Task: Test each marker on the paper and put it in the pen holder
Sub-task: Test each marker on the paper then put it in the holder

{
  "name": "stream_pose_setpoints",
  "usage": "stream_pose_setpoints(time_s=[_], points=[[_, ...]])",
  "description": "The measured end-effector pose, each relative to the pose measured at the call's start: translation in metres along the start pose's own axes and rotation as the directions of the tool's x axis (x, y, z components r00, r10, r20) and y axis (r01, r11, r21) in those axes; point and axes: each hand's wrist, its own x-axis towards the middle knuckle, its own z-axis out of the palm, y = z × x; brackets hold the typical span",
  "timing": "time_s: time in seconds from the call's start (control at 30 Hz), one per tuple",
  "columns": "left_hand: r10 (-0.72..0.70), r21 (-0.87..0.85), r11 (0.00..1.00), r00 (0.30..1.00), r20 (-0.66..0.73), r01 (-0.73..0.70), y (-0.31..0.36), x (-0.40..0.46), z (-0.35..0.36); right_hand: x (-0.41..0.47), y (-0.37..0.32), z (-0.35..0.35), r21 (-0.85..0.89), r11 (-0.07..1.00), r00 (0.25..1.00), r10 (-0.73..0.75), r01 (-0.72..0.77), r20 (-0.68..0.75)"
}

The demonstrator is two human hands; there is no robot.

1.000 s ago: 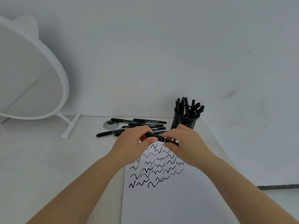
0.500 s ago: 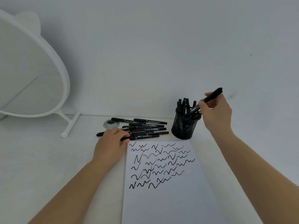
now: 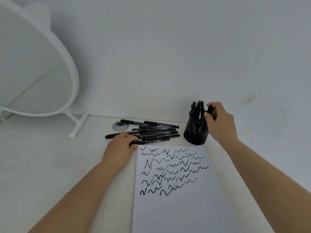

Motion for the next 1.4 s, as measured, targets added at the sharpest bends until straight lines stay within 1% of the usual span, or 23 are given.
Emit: stream_pose_setpoints(time_s=[0.23,0.3,0.37,0.43,0.47,0.5,0.53,0.57,0.63,0.67,0.7,0.77,0.8,0.9,0.93,1.0,1.07,1.1,1.13,1.17,1.23,1.3,1.4], points=[[0.006,0.02,1.0,1.0,-0.004,-0.006,-0.002,0.002,0.002,-0.001,-0.003,0.0,-0.084,0.996,1.0,-0.019,0.019,0.004],[-0.004,0.039,0.999,1.0,-0.026,0.005,-0.001,0.001,0.001,-0.006,-0.009,-0.004,-0.099,0.992,0.993,-0.083,0.075,-0.08],[-0.023,0.046,0.999,0.997,-0.08,0.027,0.002,-0.003,-0.001,-0.018,-0.019,-0.01,-0.085,0.979,0.956,-0.199,0.185,-0.213],[-0.039,0.005,0.999,0.987,-0.155,0.04,0.01,-0.011,-0.005,-0.036,-0.03,-0.014,0.005,0.961,0.923,-0.265,0.277,-0.281],[-0.04,-0.038,0.999,0.981,-0.19,0.033,0.016,-0.016,-0.007,-0.047,-0.038,-0.013,0.117,0.958,0.942,-0.226,0.26,-0.248],[-0.041,-0.1,0.995,0.977,-0.211,0.021,0.024,-0.021,-0.009,-0.058,-0.047,-0.012,0.26,0.949,0.976,-0.138,0.179,-0.168],[-0.048,-0.19,0.982,0.976,-0.214,0.007,0.033,-0.026,-0.013,-0.069,-0.056,-0.011,0.375,0.925,0.998,-0.036,0.053,-0.051],[-0.061,-0.309,0.951,0.98,-0.192,-0.002,0.042,-0.032,-0.017,-0.079,-0.063,-0.008,0.432,0.899,0.996,0.044,-0.073,0.077],[-0.058,-0.526,0.851,0.994,-0.089,0.003,0.059,-0.047,-0.028,-0.097,-0.075,-0.004,0.447,0.855,0.941,0.125,-0.263,0.314],[-0.028,-0.555,0.832,0.999,-0.039,0.001,0.067,-0.056,-0.035,-0.106,-0.081,-0.003,0.479,0.815,0.91,0.131,-0.325,0.394],[0.019,-0.531,0.847,1.0,0.004,-0.014,0.073,-0.065,-0.041,-0.115,-0.086,-0.002,0.536,0.763,0.895,0.122,-0.361,0.429],[0.1,-0.44,0.896,0.992,0.071,-0.059,0.081,-0.086,-0.048,-0.131,-0.094,-0.003,0.662,0.639,0.899,0.113,-0.392,0.424],[0.129,-0.397,0.914,0.987,0.097,-0.08,0.084,-0.096,-0.049,-0.138,-0.096,-0.003,0.687,0.609,0.902,0.119,-0.396,0.414],[0.156,-0.268,0.957,0.977,0.144,-0.113,0.092,-0.124,-0.046,-0.161,-0.1,-0.001,0.631,0.641,0.888,0.195,-0.437,0.416],[0.133,-0.311,0.947,0.977,0.165,-0.076,0.095,-0.131,-0.044,-0.167,-0.101,0.001,0.606,0.663,0.887,0.212,-0.44,0.411],[0.05,-0.541,0.834,0.963,0.266,0.107,0.101,-0.142,-0.044,-0.169,-0.102,0.002,0.567,0.701,0.891,0.233,-0.432,0.39],[0.008,-0.674,0.678,0.914,0.406,0.293,0.101,-0.148,-0.046,-0.157,-0.094,-0.007,0.477,0.788,0.918,0.29,-0.39,0.271],[0.002,-0.687,0.632,0.886,0.464,0.358,0.098,-0.153,-0.046,-0.147,-0.087,-0.015,0.497,0.764,0.91,0.372,-0.412,0.183],[-0.019,-0.687,0.604,0.869,0.494,0.404,0.093,-0.158,-0.047,-0.138,-0.08,-0.025,0.563,0.698,0.88,0.459,-0.443,0.123],[-0.063,-0.688,0.582,0.867,0.494,0.434,0.088,-0.16,-0.049,-0.132,-0.073,-0.035,0.61,0.656,0.858,0.508,-0.445,0.08],[-0.169,-0.704,0.567,0.897,0.409,0.428,0.074,-0.156,-0.052,-0.13,-0.064,-0.046,0.565,0.706,0.876,0.478,-0.426,0.063],[-0.227,-0.74,0.552,0.923,0.31,0.384,0.063,-0.146,-0.056,-0.138,-0.064,-0.043,0.498,0.771,0.91,0.402,-0.398,0.104],[-0.257,-0.741,0.593,0.947,0.195,0.313,0.049,-0.131,-0.058,-0.153,-0.072,-0.035,0.523,0.758,0.921,0.33,-0.389,0.208]])
